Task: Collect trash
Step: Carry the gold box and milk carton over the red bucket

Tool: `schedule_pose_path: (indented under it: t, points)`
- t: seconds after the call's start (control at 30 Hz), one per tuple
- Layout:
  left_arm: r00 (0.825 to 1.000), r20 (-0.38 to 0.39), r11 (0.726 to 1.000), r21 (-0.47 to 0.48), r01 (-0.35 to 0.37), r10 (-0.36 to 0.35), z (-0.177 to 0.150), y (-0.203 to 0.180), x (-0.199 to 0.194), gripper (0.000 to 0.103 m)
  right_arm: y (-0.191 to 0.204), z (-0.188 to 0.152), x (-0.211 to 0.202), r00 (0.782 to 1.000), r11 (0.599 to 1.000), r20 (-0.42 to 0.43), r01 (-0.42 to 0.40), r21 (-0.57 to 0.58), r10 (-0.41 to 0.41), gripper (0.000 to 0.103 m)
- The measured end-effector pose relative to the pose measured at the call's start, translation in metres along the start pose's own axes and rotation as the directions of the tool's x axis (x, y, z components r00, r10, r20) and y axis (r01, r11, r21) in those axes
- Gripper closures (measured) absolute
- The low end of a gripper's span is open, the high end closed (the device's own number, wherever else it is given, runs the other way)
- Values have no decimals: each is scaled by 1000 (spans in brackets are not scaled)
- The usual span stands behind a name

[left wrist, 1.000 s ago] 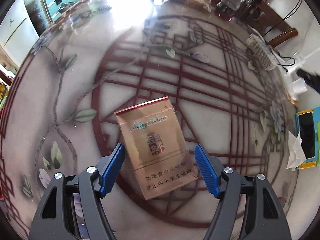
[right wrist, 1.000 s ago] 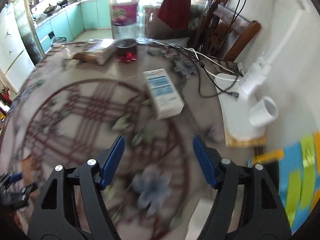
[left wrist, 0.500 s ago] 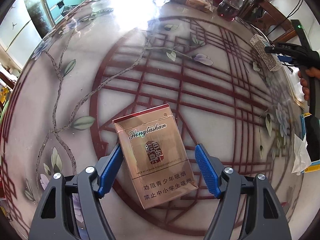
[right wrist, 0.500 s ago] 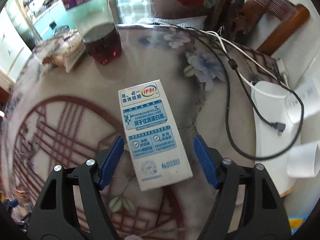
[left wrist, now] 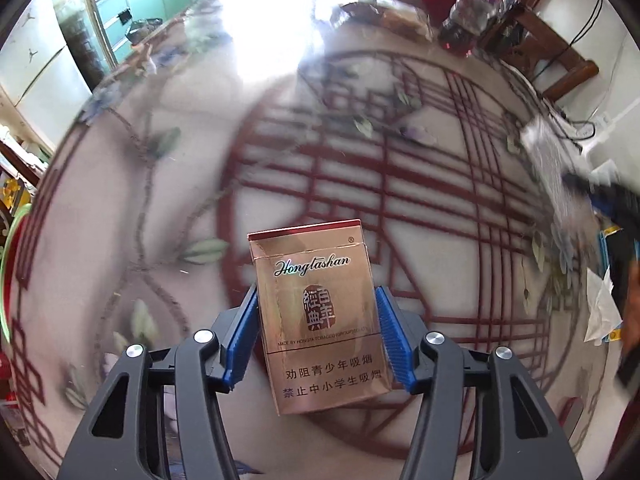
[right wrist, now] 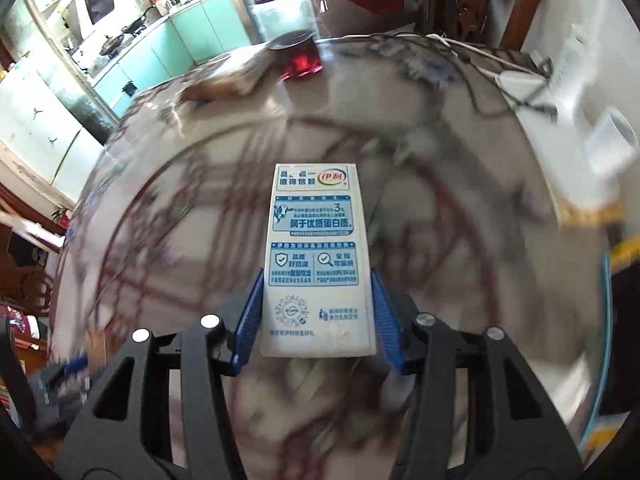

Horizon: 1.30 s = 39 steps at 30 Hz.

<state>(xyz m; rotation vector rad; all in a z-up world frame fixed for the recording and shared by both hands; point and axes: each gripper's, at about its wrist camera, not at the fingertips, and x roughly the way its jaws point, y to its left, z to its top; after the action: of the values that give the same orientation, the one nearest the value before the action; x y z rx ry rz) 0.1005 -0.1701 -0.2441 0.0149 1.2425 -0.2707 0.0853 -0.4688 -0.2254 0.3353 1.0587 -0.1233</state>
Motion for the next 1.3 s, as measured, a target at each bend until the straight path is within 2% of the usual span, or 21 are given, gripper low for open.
schedule_pose_path:
  t: [0.17,0.37,0.5,0.63,0.87,1.1,1.3]
  points:
    - [999,25,999,41,22,-23,-3,11,-24,50,43,-59,-32,1000,999,10,-8,31,7,53]
    - [996,75,993,113,36,-45,-18,23,-55,50,81,-90,-57,1000,999,18,-10,30,10,53]
    - [995,77,991,121,60,-69,-30,45,-71,50,106,-98,-60,999,999,-13,-50,22,50,53]
    - [993,97,997,42,66,-70,-46,77,-88,50,136,-99,-52,994,995,-45,-98,26,99,53]
    - [984,169,997,-31,71,-65,-67,123,-116,50,202,-99,-35,987,989,-100,-133,-69,126,53]
    - [978,204,991,-110,76,-53,-69,170,-127,50,246,-104,-33,982,981,-97,-172,-86,164,53]
    - [968,241,995,-55,88,-72,-63,198,-138,50,264,-113,-30,987,990,-88,-140,-37,136,53]
